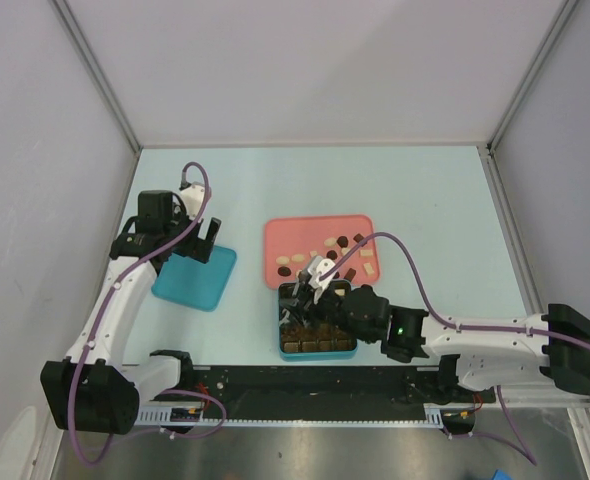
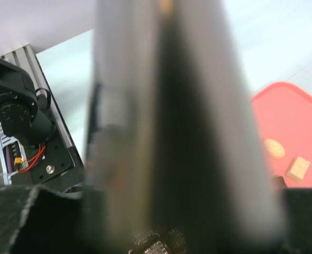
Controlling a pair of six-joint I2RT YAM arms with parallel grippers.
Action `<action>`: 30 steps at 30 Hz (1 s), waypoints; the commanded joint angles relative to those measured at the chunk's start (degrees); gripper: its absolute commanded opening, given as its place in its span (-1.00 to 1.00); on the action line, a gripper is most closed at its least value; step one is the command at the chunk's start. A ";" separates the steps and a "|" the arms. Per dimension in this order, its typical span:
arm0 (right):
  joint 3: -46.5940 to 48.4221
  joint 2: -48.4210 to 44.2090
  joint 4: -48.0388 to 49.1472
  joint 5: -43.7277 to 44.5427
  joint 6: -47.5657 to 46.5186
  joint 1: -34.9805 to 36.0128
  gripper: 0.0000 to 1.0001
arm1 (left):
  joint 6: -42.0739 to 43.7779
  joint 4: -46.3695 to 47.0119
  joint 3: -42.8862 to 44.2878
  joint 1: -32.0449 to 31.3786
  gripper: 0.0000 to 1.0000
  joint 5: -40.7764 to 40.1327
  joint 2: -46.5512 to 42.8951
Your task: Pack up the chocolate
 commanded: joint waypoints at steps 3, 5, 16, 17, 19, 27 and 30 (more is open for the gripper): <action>0.31 -0.70 6.47 1.66 -1.85 -1.06 -0.14 | 0.64 0.69 1.16 0.30 1.00 -0.11 -0.73; 0.31 -0.87 6.65 1.31 -2.20 -1.85 -0.14 | 0.55 0.78 1.16 0.30 1.00 -0.20 -0.64; 1.28 -1.50 11.48 -2.81 -6.77 -17.31 -0.47 | 0.46 0.60 1.34 0.30 1.00 -0.11 -0.64; 1.63 -0.88 12.27 -3.26 -7.12 -20.63 -0.49 | 0.55 0.60 1.51 0.30 1.00 -0.02 -0.64; 2.07 1.57 13.67 -5.01 -7.39 -23.46 -0.50 | 0.55 0.51 1.60 0.39 1.00 -0.11 -0.56; 6.81 14.85 19.83 -7.14 -8.00 -31.90 -0.42 | 0.55 0.60 1.87 0.30 1.00 -0.37 -0.20; 8.83 19.60 21.15 -7.31 -7.48 -34.01 -0.36 | 0.81 0.60 1.78 0.30 0.99 -0.46 -0.03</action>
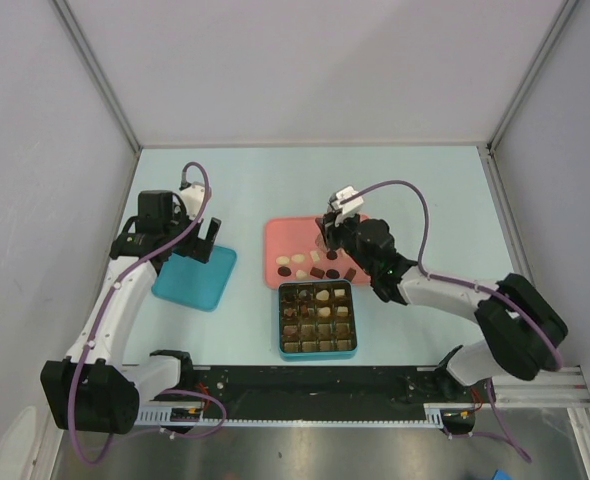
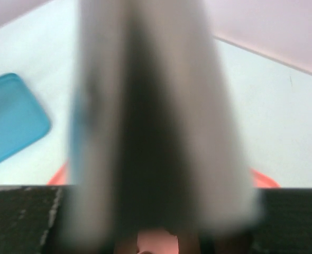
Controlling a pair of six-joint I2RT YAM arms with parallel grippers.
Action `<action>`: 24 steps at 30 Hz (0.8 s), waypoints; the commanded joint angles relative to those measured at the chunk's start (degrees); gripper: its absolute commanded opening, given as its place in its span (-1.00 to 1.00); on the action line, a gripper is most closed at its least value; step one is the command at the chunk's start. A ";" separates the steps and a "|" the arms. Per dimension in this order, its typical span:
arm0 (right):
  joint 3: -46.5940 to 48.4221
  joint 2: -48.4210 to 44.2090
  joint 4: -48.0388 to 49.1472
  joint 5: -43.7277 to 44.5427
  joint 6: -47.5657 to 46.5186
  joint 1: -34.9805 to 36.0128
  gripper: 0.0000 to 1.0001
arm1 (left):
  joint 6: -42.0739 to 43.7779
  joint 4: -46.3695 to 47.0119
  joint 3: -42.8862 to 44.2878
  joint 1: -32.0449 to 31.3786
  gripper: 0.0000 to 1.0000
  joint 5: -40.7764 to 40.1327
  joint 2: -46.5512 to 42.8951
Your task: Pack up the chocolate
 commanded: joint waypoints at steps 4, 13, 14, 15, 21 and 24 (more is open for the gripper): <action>5.83 7.56 7.98 -1.17 -0.20 -4.04 -0.27 | 1.32 0.84 1.52 0.25 0.99 -1.23 -0.09; 6.62 10.19 9.04 -0.91 -1.25 -5.18 -0.10 | 1.49 1.28 1.43 0.25 1.00 -1.05 0.43; 6.80 10.28 9.04 -0.91 -1.69 -5.36 -0.09 | 1.58 1.37 1.43 0.25 1.00 -0.97 0.52; 6.80 10.55 9.12 -0.82 -1.87 -5.36 -0.08 | 1.49 1.37 1.43 0.25 0.99 -0.97 0.43; 6.97 11.34 8.95 -0.20 -2.57 -5.89 -0.02 | 1.58 1.63 1.25 0.25 1.00 -1.14 0.61; 6.97 12.04 8.86 -0.20 -2.75 -6.32 0.00 | 1.76 1.72 1.07 0.25 1.00 -1.14 0.61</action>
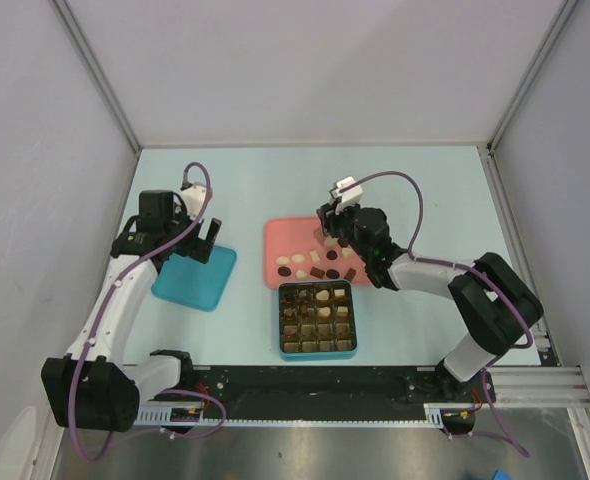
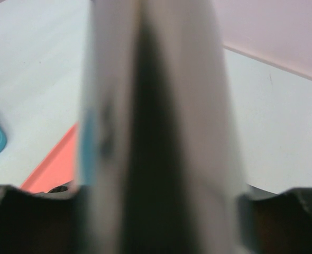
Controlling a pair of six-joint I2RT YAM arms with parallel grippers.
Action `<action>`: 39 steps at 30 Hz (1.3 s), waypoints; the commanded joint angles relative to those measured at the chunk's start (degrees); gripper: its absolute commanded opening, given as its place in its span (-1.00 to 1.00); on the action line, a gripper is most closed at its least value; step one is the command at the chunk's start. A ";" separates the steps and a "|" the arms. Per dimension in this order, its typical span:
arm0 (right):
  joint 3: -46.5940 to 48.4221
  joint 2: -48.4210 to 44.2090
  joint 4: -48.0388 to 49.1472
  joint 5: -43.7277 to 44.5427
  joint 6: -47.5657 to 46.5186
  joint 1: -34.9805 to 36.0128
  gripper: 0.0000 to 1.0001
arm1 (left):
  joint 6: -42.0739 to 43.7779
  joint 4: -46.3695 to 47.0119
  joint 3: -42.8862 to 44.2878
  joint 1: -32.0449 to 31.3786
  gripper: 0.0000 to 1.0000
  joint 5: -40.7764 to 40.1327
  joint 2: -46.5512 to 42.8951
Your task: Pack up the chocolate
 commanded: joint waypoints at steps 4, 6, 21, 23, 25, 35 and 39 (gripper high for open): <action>2.40 1.22 3.33 0.52 -1.19 -1.13 0.01 | 0.66 1.72 1.07 0.25 1.00 -1.08 -0.05; 2.40 1.31 2.63 0.60 -1.28 -1.13 0.01 | 0.84 1.72 1.16 0.25 1.00 -1.17 0.04; 2.23 0.52 -2.03 -1.06 0.21 -1.57 -0.20 | 0.84 1.72 0.90 0.34 1.00 -1.43 -0.40; 2.32 0.35 -1.68 -1.68 0.48 -1.65 -0.28 | 0.93 1.81 0.81 0.34 1.00 -1.43 -0.49; 2.32 -0.18 -1.16 -2.12 0.39 -1.74 -0.36 | 0.93 1.72 0.72 0.34 1.00 -1.43 -0.49; 3.20 -12.63 -2.81 -4.14 -2.24 0.54 -0.40 | 0.49 1.64 0.90 0.34 0.99 -1.08 -0.49; 2.93 -18.80 -10.63 -3.61 -2.51 5.19 -0.42 | 0.49 1.55 0.90 0.34 1.00 -0.99 -0.40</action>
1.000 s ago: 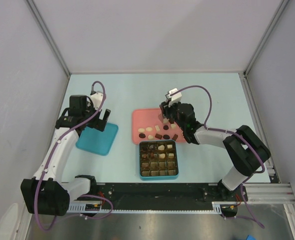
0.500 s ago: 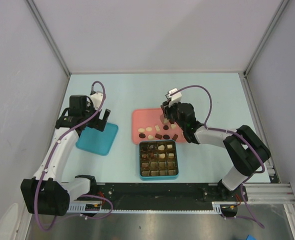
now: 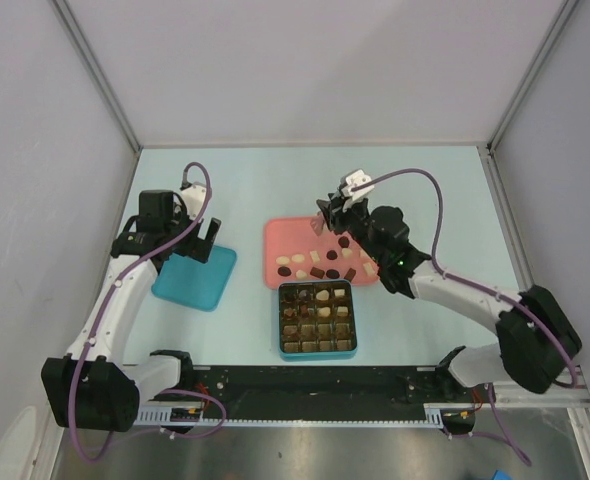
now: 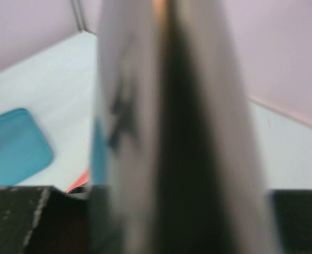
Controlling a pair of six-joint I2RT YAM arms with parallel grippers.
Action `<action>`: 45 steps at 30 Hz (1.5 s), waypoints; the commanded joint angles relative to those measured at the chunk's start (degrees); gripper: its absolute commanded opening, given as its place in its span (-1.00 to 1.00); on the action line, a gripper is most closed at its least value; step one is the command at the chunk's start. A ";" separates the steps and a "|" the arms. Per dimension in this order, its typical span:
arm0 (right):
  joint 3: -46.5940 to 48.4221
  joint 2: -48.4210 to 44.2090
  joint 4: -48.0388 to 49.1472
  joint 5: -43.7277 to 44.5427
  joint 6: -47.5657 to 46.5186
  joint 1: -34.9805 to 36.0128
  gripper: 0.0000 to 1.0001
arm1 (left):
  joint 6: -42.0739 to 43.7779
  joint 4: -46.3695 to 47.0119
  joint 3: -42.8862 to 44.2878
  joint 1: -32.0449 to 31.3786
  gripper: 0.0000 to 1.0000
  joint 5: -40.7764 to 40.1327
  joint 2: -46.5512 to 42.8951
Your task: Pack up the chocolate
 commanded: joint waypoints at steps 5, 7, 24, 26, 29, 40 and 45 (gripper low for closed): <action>-1.69 -15.25 -12.39 2.08 1.03 12.67 -0.42 | 0.44 1.35 0.99 0.34 0.99 -0.07 -0.66; -3.36 -17.46 -15.73 4.18 2.00 17.04 -0.42 | 0.36 1.18 1.07 0.43 1.00 0.02 -0.75; -7.85 -22.66 -25.07 12.02 9.65 32.63 -0.40 | -0.43 0.47 0.99 0.34 1.00 0.54 -1.63; -8.03 -22.40 -24.54 11.67 10.18 32.72 -0.39 | -0.35 0.38 0.90 0.34 1.00 0.54 -1.54; -8.12 -21.61 -23.93 11.23 10.71 32.89 -0.32 | -0.43 0.47 1.07 0.34 1.00 0.72 -1.63; -8.47 -20.28 -21.55 12.71 10.18 32.89 -0.09 | -0.35 0.47 1.34 0.34 0.99 0.63 -1.28; -8.38 -21.16 -20.68 14.39 8.78 32.54 0.00 | -0.26 0.56 1.43 0.34 1.00 0.54 -1.19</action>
